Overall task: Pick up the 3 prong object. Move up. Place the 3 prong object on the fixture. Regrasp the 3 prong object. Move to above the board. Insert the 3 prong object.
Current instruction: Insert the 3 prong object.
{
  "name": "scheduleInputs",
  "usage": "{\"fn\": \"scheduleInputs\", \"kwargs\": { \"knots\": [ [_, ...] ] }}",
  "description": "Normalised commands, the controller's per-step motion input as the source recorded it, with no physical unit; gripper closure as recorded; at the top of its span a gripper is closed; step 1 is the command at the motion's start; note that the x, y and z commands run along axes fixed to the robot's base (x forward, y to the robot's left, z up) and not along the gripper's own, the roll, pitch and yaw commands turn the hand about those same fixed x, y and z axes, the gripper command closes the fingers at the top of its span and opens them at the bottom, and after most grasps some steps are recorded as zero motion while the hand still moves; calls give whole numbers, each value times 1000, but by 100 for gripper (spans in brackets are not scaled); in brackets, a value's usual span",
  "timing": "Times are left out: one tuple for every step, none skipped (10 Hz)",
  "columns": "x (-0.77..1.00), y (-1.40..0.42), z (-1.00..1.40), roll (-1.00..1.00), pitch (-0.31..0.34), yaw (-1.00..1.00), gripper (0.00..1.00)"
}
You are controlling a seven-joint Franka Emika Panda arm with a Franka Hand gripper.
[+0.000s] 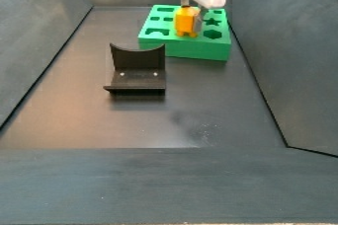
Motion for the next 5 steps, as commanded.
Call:
{"fn": "scheduleInputs", "kwargs": {
  "knots": [
    [314,217,-471,-121,323,-414,100],
    [183,266,-400,-209,269,-417,100],
    [0,169,-123,-167,0,-151,100],
    [0,63,-34,-73,-83,-6,100],
    [0,0,0,0,0,0,100]
  ]
}}
